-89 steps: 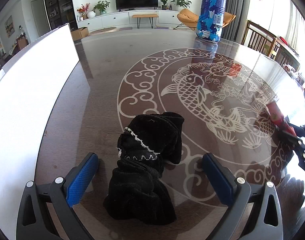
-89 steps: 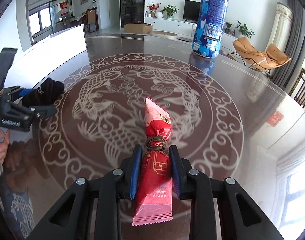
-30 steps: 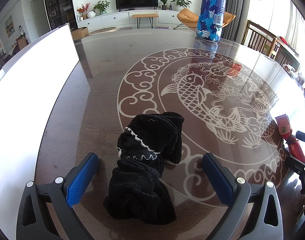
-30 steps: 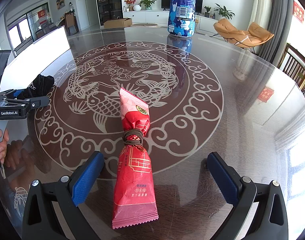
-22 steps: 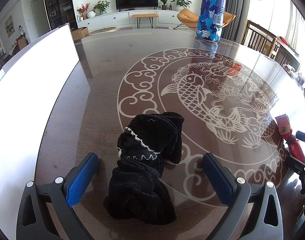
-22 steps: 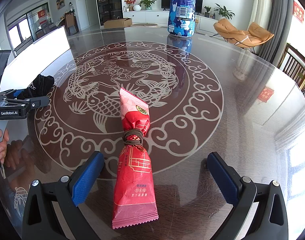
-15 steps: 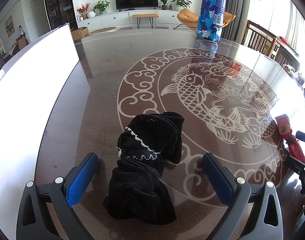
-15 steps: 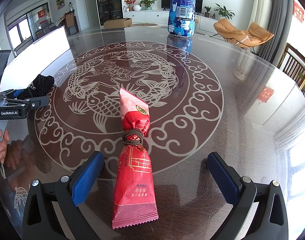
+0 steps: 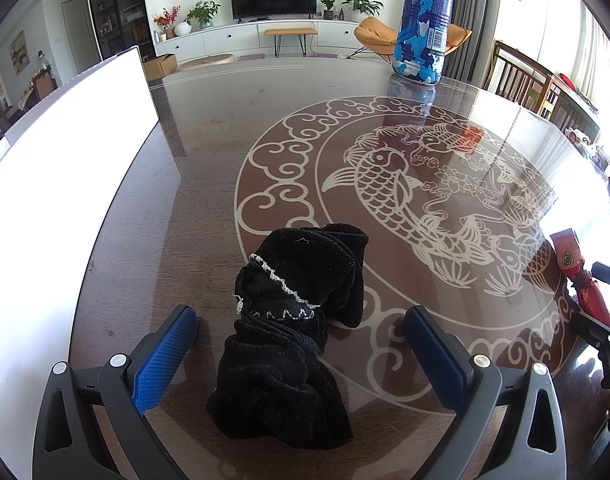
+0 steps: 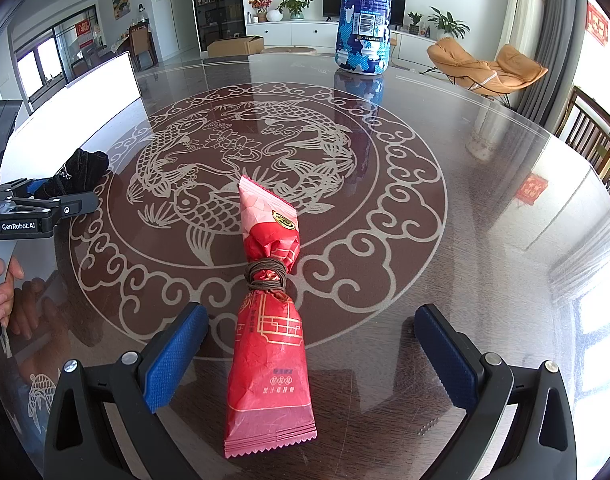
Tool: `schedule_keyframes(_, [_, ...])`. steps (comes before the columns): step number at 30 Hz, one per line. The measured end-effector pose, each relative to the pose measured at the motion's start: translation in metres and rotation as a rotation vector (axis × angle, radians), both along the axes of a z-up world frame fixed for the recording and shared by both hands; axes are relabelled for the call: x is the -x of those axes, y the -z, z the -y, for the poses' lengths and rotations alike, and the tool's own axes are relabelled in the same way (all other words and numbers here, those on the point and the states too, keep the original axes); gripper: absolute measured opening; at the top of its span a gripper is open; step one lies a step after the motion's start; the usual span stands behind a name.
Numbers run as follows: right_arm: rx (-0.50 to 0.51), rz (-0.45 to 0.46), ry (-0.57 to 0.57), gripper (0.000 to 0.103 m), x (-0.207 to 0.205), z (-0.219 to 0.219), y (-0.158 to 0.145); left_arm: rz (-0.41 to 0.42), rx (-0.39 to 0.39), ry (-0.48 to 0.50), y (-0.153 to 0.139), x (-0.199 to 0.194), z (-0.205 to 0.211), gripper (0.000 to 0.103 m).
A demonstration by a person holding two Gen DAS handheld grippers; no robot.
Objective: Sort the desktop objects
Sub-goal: 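Lift the red packet with the right gripper while the left gripper holds the pouches, then carry the black pouches and red packet over the white bin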
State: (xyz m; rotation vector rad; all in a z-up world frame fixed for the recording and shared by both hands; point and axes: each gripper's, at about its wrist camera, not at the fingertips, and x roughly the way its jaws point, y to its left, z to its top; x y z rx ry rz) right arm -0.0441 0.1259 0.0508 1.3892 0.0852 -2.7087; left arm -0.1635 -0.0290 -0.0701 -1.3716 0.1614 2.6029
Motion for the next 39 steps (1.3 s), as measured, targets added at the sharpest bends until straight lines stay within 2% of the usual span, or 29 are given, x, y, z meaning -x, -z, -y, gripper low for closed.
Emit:
schedule_keyframes(5, [0.002,0.001,0.0,0.103,0.0,0.0,0.0,0.004,-0.006,0.008,0.0,0.0,0.001,0.103])
schedule_keyframes(7, [0.002,0.001,0.0,0.103,0.002,0.0,0.001,0.018,0.003,0.041,-0.001,0.001,0.001,0.103])
schedule_keyframes(10, [0.002,0.023,-0.019,0.103,0.006,0.0,0.0,0.11,0.033,0.124,-0.003,0.009,0.0,0.103])
schedule_keyframes(12, [-0.005,0.124,-0.1,0.103,0.021,0.001,-0.002,0.168,0.06,0.162,-0.005,0.017,-0.003,0.103])
schedule_keyframes(15, [0.127,0.282,-0.146,0.103,0.046,-0.01,-0.011,0.166,0.127,0.218,-0.008,0.019,-0.012,0.103])
schedule_keyframes(16, [0.149,0.335,-0.142,0.103,0.054,-0.013,-0.012,0.161,0.13,0.243,-0.009,0.018,-0.015,0.096])
schedule_keyframes(17, [0.145,0.384,-0.143,0.103,0.061,-0.014,-0.012,0.166,0.107,0.266,-0.012,0.017,-0.016,0.076])
schedule_keyframes(18, [0.124,0.412,-0.15,0.103,0.066,-0.012,-0.013,0.179,0.072,0.275,-0.015,0.018,-0.017,0.067])
schedule_keyframes(20, [0.084,0.446,-0.172,0.101,0.072,-0.005,-0.014,0.175,0.067,0.27,-0.019,0.018,-0.018,0.04])
schedule_keyframes(23, [0.058,0.473,-0.206,0.088,0.074,0.01,-0.013,0.165,0.072,0.268,-0.022,0.012,-0.02,0.035])
schedule_keyframes(26, [-0.051,0.456,-0.224,0.062,0.072,0.026,-0.012,0.141,0.071,0.257,-0.026,0.002,-0.018,0.034])
schedule_keyframes(27, [-0.075,0.443,-0.227,0.022,0.071,0.029,-0.016,0.13,0.067,0.251,-0.027,-0.003,-0.017,0.034])
schedule_keyframes(29, [-0.03,0.454,-0.225,0.019,0.068,0.029,-0.022,0.108,0.045,0.238,-0.036,-0.012,-0.013,0.034])
schedule_keyframes(31, [-0.052,0.425,-0.232,0.019,0.062,0.032,-0.034,0.083,0.012,0.229,-0.045,-0.024,-0.008,0.033])
schedule_keyframes(35, [-0.009,0.369,-0.227,0.019,0.054,0.032,-0.063,0.02,-0.015,0.225,-0.063,-0.046,-0.005,0.034])
schedule_keyframes(39, [-0.038,0.386,-0.231,0.019,0.047,0.04,-0.06,-0.007,-0.036,0.205,-0.078,-0.058,0.004,0.033])
